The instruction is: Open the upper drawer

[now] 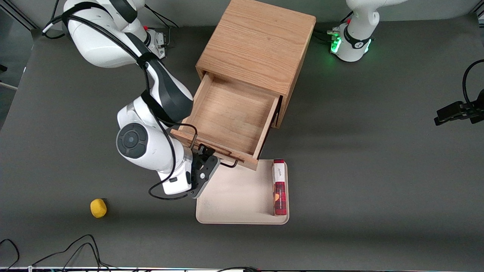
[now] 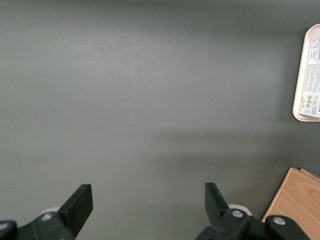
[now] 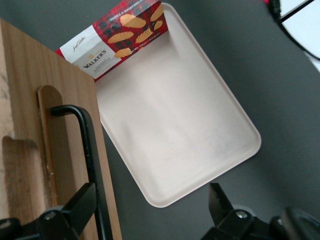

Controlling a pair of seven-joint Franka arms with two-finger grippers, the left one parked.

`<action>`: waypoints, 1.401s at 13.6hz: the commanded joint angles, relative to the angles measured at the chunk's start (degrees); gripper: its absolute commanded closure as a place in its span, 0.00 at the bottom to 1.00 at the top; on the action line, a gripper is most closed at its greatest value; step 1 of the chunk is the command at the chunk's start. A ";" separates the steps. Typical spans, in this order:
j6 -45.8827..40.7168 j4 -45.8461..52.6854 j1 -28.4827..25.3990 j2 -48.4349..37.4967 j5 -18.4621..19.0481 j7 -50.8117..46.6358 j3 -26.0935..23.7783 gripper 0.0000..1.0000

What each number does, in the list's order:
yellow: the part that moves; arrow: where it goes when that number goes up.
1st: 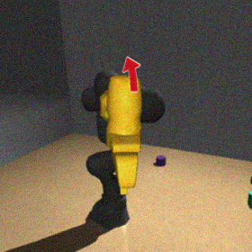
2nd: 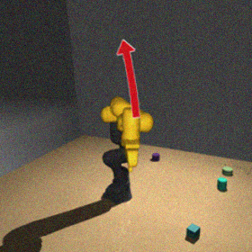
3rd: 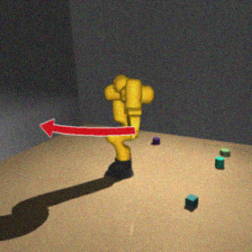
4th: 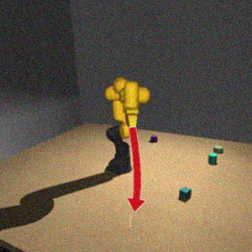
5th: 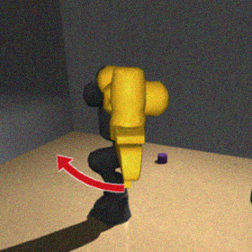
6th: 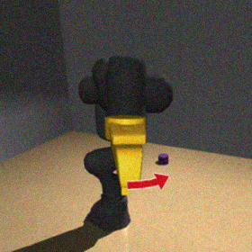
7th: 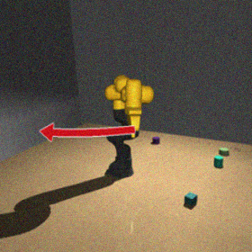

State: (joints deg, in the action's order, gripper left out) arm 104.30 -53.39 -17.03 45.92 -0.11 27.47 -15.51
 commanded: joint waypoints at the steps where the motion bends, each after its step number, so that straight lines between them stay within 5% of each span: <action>1: -2.78 1.18 0.15 -1.27 -0.77 -2.68 -0.40 0.00; 11: -12.98 0.13 -0.81 -8.21 -0.42 -10.85 -1.02 0.00; 19: -17.02 -19.55 2.42 -22.89 3.71 -24.04 -0.57 0.00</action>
State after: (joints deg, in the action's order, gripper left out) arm 87.11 -65.41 -17.12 28.96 2.75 6.99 -16.19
